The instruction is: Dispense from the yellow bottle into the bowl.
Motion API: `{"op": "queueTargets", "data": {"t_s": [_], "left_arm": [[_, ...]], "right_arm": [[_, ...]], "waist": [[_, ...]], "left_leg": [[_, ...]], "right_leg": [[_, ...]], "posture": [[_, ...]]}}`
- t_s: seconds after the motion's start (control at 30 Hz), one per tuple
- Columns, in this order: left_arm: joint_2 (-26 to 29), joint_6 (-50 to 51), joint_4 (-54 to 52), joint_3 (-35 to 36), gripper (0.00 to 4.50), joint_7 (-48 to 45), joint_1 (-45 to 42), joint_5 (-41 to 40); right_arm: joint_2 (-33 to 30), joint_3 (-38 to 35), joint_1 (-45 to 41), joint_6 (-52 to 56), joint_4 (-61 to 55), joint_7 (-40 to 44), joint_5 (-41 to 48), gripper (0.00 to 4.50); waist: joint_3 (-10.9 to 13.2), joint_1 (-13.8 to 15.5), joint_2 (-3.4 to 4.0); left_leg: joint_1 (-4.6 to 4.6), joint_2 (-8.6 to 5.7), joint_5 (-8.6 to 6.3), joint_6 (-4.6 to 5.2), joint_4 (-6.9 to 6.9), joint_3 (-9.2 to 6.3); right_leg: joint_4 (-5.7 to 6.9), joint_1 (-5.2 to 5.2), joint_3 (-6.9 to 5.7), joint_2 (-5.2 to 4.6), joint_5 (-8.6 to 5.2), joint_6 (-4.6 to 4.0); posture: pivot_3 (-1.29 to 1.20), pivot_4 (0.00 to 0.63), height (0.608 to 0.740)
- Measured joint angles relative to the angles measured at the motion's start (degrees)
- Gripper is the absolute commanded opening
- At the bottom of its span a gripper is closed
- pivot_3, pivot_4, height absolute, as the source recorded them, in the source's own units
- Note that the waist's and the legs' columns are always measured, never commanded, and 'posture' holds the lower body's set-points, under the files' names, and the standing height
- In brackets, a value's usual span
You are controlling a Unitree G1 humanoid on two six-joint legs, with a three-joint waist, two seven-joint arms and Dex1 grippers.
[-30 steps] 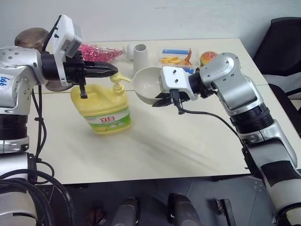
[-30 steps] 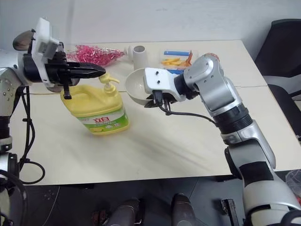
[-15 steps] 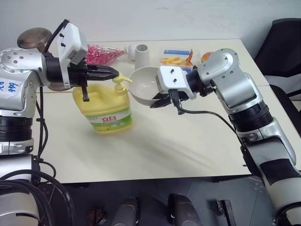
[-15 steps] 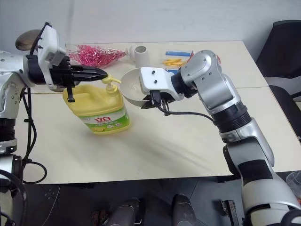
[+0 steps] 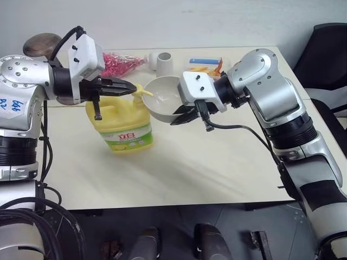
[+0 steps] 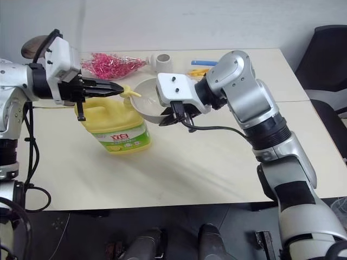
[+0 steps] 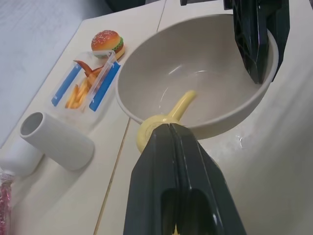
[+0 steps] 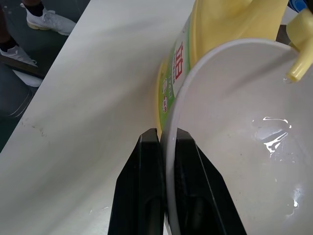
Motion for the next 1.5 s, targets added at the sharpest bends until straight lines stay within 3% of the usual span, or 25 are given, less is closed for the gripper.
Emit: {"op": "queueTargets", "data": {"t_s": [0.37,1.07,1.5], "left_arm": [[-2.13,4.0,4.69,1.1,0.03,2.41,-3.19,-0.67],[-1.52,-8.45,4.11,-0.95,0.03,1.63,-1.48,6.03],[-1.59,-10.77,3.68,-1.25,0.03,1.62,-0.75,7.69]], "right_arm": [[0.04,0.01,0.01,-0.32,0.0,0.0,-0.04,0.0],[-0.85,0.94,0.47,-2.72,0.0,0.11,-1.32,0.0],[-0.74,0.94,0.47,-2.76,-0.18,0.06,-1.27,0.0]], "waist": [[0.0,-0.2,0.0],[-0.02,-0.02,-0.02],[-0.13,0.01,-0.04]], "left_leg": [[-0.17,-0.01,0.0,0.0,-0.07,0.0],[-0.01,-0.02,0.0,0.0,0.02,0.01],[0.09,-0.01,0.0,0.0,0.03,0.01]], "right_leg": [[0.1,-0.29,0.0,-0.01,0.0,0.0],[0.27,-0.14,0.01,-0.03,0.0,0.0],[0.27,-0.04,0.04,-0.03,0.0,0.0]], "posture": [[0.0,0.15,0.74],[0.0,0.15,0.74],[0.0,0.15,0.74]]}}
